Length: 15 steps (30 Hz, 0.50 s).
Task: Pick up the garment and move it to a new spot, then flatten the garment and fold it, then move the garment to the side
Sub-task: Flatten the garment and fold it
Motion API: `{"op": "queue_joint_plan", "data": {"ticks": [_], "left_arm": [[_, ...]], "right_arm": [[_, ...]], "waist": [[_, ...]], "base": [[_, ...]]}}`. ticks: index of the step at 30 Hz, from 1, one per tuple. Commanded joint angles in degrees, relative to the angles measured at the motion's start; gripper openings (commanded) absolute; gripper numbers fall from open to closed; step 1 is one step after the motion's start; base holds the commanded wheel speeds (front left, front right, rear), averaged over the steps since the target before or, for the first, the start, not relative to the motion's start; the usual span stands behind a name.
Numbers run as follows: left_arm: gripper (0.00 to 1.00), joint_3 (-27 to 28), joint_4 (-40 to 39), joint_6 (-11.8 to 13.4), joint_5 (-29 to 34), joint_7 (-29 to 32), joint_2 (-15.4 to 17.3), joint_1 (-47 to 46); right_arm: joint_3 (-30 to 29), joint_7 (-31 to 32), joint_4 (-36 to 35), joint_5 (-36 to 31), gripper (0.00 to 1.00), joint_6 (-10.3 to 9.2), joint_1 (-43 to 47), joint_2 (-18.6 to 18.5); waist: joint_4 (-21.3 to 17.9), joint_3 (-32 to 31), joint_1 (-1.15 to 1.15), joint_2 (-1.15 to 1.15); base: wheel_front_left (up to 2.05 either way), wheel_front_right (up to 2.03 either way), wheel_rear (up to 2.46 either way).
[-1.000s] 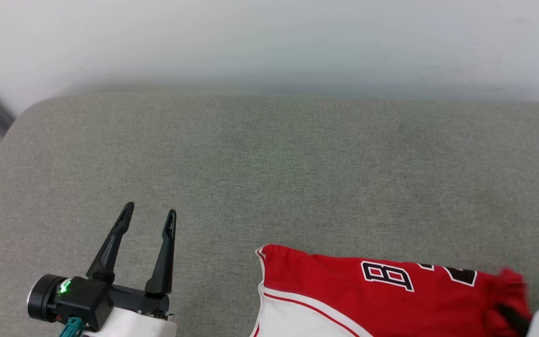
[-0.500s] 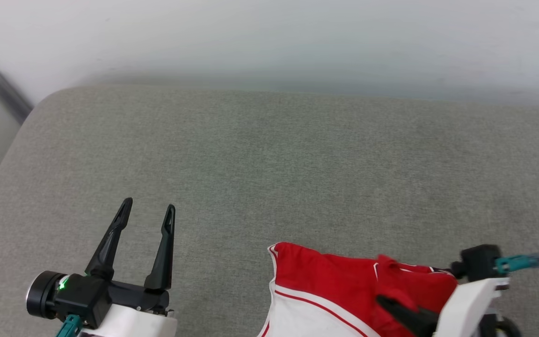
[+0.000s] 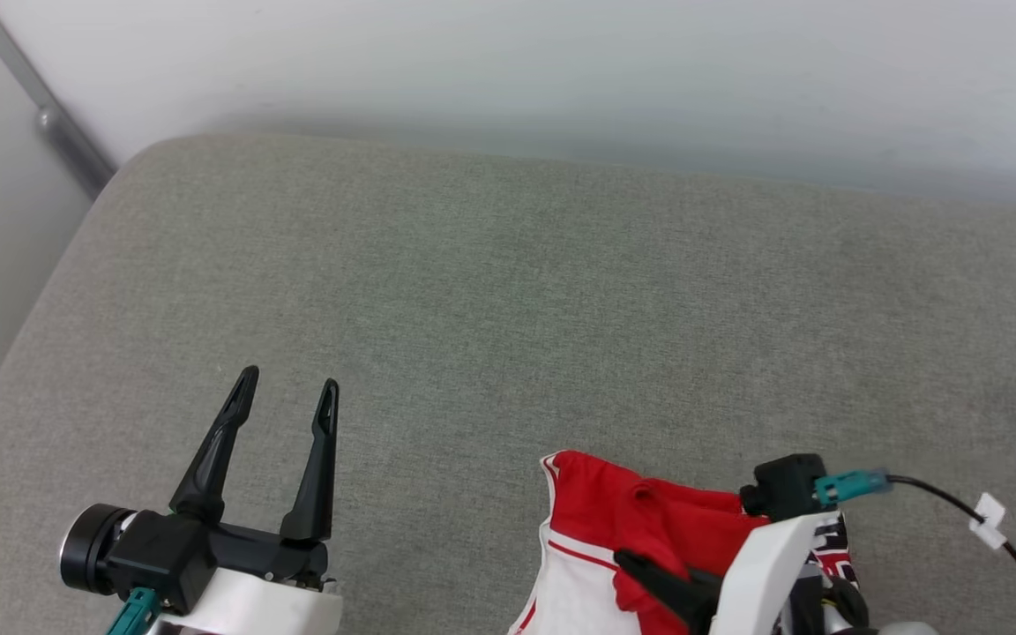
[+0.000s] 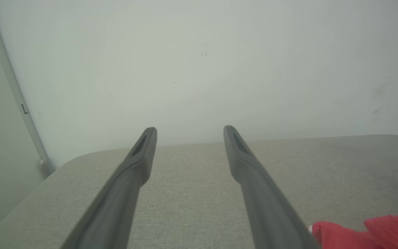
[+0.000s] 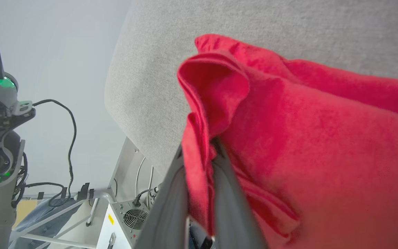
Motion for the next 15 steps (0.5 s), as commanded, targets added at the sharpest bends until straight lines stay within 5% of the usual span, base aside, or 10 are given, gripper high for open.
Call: {"op": "queue_joint_plan", "data": {"ticks": [1,8,15], "left_arm": [[1.00,-0.02,0.04,-0.09,0.08,-0.12,-0.02,-0.73],[1.00,-0.09,0.83,-0.09,0.78,-0.12,0.55,-0.20],[1.00,0.05,1.29,-0.10,1.11,-0.13,0.29,0.34]], "right_arm": [[1.46,-0.63,1.11,-0.45,1.00,0.00,-1.12,0.15],[6.92,-1.94,-0.41,-3.10,1.00,-0.01,-2.96,0.07],[3.43,-4.12,-2.95,-10.39,1.00,0.00,-6.05,0.09]], "waist": [[0.34,0.11,0.00,0.00],[0.15,-0.45,0.00,0.00],[-1.59,-1.87,0.00,0.00]], "base": [[0.00,0.00,0.00],[0.00,0.00,0.00],[0.00,0.00,0.00]]}}
